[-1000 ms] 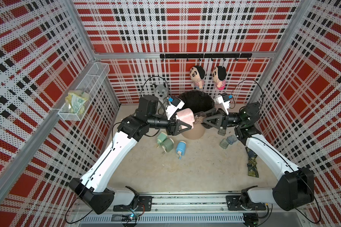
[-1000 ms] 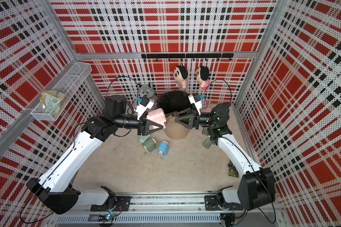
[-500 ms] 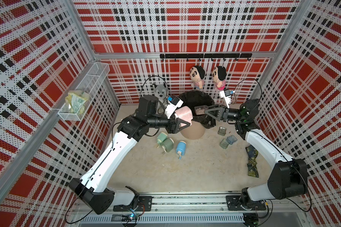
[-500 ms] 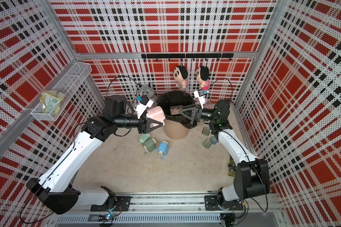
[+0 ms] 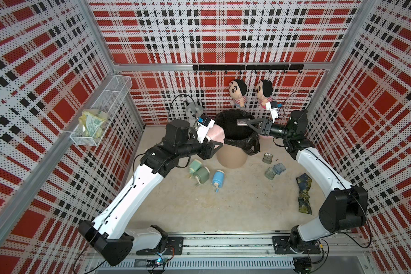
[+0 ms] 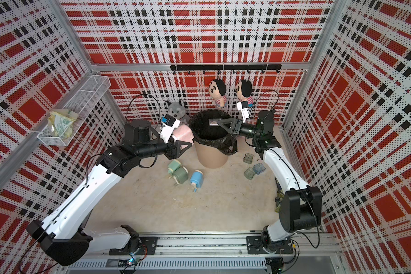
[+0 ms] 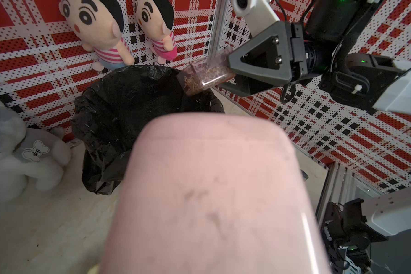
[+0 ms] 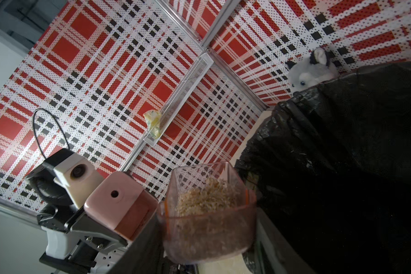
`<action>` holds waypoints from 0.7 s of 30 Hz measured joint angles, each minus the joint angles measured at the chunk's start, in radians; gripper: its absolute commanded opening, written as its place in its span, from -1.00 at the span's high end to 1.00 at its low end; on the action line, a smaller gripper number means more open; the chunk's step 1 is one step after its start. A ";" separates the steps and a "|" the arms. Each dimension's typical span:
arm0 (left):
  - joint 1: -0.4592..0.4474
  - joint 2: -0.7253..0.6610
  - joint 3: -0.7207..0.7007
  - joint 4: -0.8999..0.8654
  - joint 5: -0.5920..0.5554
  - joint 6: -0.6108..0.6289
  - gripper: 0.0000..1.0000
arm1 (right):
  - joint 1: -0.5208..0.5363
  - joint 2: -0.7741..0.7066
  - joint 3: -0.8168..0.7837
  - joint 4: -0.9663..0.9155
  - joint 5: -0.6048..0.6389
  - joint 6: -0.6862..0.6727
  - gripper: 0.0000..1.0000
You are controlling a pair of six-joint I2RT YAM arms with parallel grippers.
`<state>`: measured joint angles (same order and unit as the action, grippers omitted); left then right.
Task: Take out the pencil sharpener tray and clean the shavings
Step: Pour the shavings into the trash bin.
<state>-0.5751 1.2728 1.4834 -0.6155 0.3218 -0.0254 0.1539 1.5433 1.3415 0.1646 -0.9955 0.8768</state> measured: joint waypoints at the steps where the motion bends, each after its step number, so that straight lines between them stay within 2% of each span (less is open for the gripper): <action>1: -0.018 -0.005 -0.012 0.010 -0.028 -0.003 0.09 | 0.000 0.008 0.006 -0.018 0.011 0.009 0.05; 5: -0.110 -0.013 -0.056 0.051 -0.137 -0.014 0.11 | 0.000 0.029 0.026 -0.048 0.038 0.076 0.05; 10: -0.220 -0.013 -0.106 0.105 -0.249 -0.027 0.16 | -0.003 0.041 0.023 0.010 0.042 0.265 0.06; 15: -0.276 -0.011 -0.168 0.174 -0.311 -0.046 0.15 | -0.006 0.046 -0.007 0.140 0.053 0.490 0.06; 21: -0.323 0.001 -0.216 0.234 -0.350 -0.072 0.16 | -0.006 0.048 -0.014 0.179 0.090 0.659 0.05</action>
<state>-0.8982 1.2739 1.2671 -0.3813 -0.0284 -0.0978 0.1474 1.5913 1.3270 0.3439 -0.9058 1.5360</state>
